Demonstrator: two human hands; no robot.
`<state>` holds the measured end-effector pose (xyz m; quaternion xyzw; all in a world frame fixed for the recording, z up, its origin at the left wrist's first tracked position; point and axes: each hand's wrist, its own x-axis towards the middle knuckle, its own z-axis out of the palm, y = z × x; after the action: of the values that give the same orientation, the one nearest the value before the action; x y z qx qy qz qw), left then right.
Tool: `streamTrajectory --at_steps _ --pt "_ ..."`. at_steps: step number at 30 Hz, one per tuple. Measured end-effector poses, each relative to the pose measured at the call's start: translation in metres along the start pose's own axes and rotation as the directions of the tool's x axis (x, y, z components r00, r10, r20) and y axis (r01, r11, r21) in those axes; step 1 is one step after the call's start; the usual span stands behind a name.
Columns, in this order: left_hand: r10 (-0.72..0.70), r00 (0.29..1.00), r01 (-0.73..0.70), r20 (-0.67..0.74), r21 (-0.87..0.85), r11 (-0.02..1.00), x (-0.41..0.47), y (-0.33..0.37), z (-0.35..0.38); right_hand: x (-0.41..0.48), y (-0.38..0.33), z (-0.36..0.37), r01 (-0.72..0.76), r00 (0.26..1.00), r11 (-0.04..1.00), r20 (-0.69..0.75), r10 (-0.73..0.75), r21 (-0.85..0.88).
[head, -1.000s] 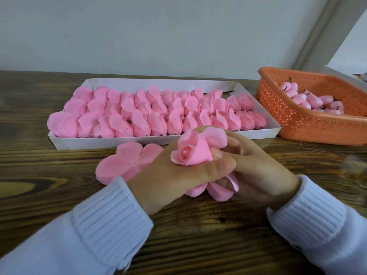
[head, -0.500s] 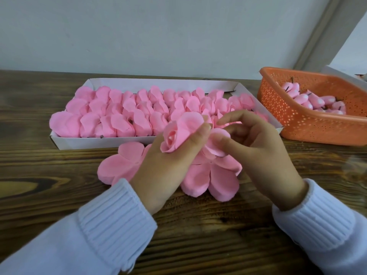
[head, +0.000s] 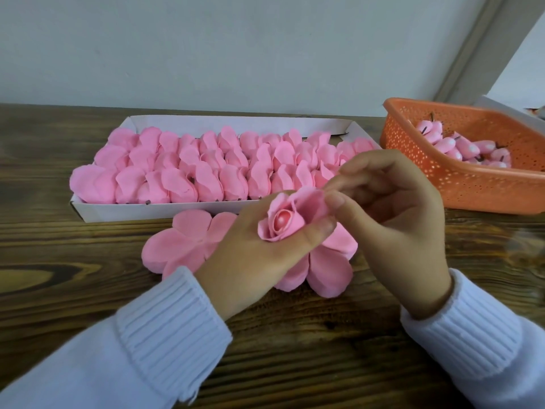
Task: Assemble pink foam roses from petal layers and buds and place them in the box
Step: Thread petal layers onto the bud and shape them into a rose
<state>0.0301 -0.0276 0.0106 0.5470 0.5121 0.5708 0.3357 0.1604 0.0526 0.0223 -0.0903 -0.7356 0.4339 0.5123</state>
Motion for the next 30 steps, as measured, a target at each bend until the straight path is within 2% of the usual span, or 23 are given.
streamTrajectory --at_steps 3,6,9,12,14,17,20,23,25,27,30 --pt "0.005 1.000 -0.005 -0.009 -0.004 1.000 0.000 0.001 0.000 -0.001 0.000 0.002 -0.010 1.000 0.996 0.007 0.010 0.086" --pt "0.011 1.000 -0.011 -0.016 0.005 1.000 0.001 -0.001 -0.001 0.000 0.000 0.001 0.060 0.998 0.998 0.031 -0.061 0.014" --pt "-0.011 1.000 0.011 0.010 -0.015 1.000 0.002 0.000 0.000 0.000 0.000 -0.002 0.140 0.978 0.983 0.169 -0.119 -0.121" --pt "-0.014 1.000 0.014 0.002 -0.078 0.997 -0.001 -0.002 0.000 -0.001 0.001 -0.001 0.198 0.935 0.963 0.329 -0.130 -0.182" --pt "-0.035 0.999 0.036 0.004 -0.122 0.992 -0.003 -0.003 0.002 -0.002 0.001 0.001 0.196 0.916 0.960 0.386 -0.106 -0.200" --pt "-0.018 1.000 0.016 -0.021 -0.089 0.996 -0.001 0.000 0.001 -0.002 0.002 0.001 0.138 0.925 0.966 0.377 -0.047 -0.219" --pt "0.044 0.999 -0.044 0.008 -0.045 0.998 0.002 0.003 0.001 -0.001 0.003 0.000 0.048 0.933 0.983 0.359 0.018 -0.175" --pt "0.068 0.998 -0.068 0.000 -0.034 0.997 0.000 0.003 0.000 -0.003 0.004 0.000 0.022 0.926 0.990 0.376 0.032 -0.137" --pt "0.074 0.997 -0.076 -0.038 -0.067 0.995 0.000 0.002 0.001 -0.004 0.006 0.004 -0.079 0.940 0.997 0.334 0.067 0.023" --pt "0.059 0.992 -0.071 -0.107 -0.112 0.991 0.000 -0.002 0.001 -0.005 0.008 0.008 -0.232 0.959 0.942 0.218 0.180 0.243" --pt "0.022 0.986 -0.061 -0.163 -0.240 0.969 0.001 -0.005 0.001 -0.004 0.014 0.011 -0.368 0.929 0.859 0.103 0.355 0.355"
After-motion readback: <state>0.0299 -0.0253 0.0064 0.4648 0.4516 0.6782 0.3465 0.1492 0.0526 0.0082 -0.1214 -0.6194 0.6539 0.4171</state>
